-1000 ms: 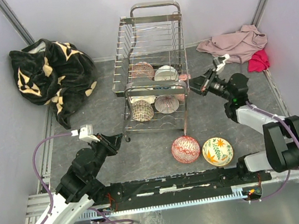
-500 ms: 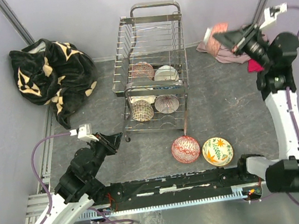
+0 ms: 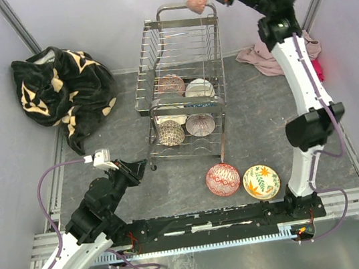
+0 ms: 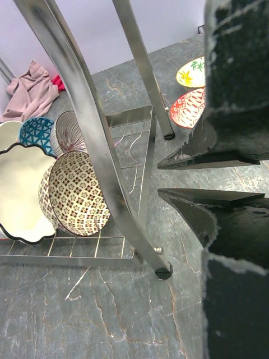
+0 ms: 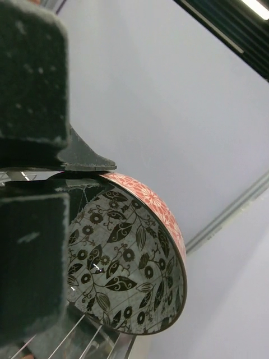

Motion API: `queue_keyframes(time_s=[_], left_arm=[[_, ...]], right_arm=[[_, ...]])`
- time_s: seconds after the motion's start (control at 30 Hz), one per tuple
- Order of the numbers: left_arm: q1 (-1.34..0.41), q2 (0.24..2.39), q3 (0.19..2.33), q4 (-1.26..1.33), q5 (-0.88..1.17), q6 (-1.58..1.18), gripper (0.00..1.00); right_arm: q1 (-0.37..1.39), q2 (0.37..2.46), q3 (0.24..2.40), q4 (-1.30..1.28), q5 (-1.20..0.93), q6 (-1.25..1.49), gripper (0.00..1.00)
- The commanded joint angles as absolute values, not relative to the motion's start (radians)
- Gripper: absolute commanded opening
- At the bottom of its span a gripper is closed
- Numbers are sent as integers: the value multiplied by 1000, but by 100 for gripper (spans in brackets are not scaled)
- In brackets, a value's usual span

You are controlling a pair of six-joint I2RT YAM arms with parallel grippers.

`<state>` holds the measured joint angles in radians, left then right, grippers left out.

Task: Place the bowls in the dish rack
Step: Turn the bowl upside down on the dish rack.

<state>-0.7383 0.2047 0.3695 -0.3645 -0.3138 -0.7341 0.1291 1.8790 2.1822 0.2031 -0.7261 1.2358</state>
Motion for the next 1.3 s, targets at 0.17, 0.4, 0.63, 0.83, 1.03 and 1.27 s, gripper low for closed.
queue_keyframes(time_s=[0.17, 0.4, 0.63, 0.83, 1.03, 1.27], left_arm=[[-740, 196, 399, -325, -321, -751, 26], [-741, 196, 395, -323, -322, -751, 26], [-741, 184, 395, -328, -323, -753, 26], [-741, 184, 403, -333, -327, -750, 26], [-740, 158, 398, -339, -330, -752, 26], [-741, 154, 412, -359, -338, -745, 27]], right_arm=[[293, 2005, 2460, 57, -730, 1109, 0], [367, 2009, 2325, 75, -670, 1049, 0], [382, 2031, 2299, 37, -566, 1014, 0], [383, 2031, 2282, 8, -517, 1000, 0], [384, 2030, 2256, -14, -464, 988, 0], [383, 2018, 2225, -70, -433, 940, 2]])
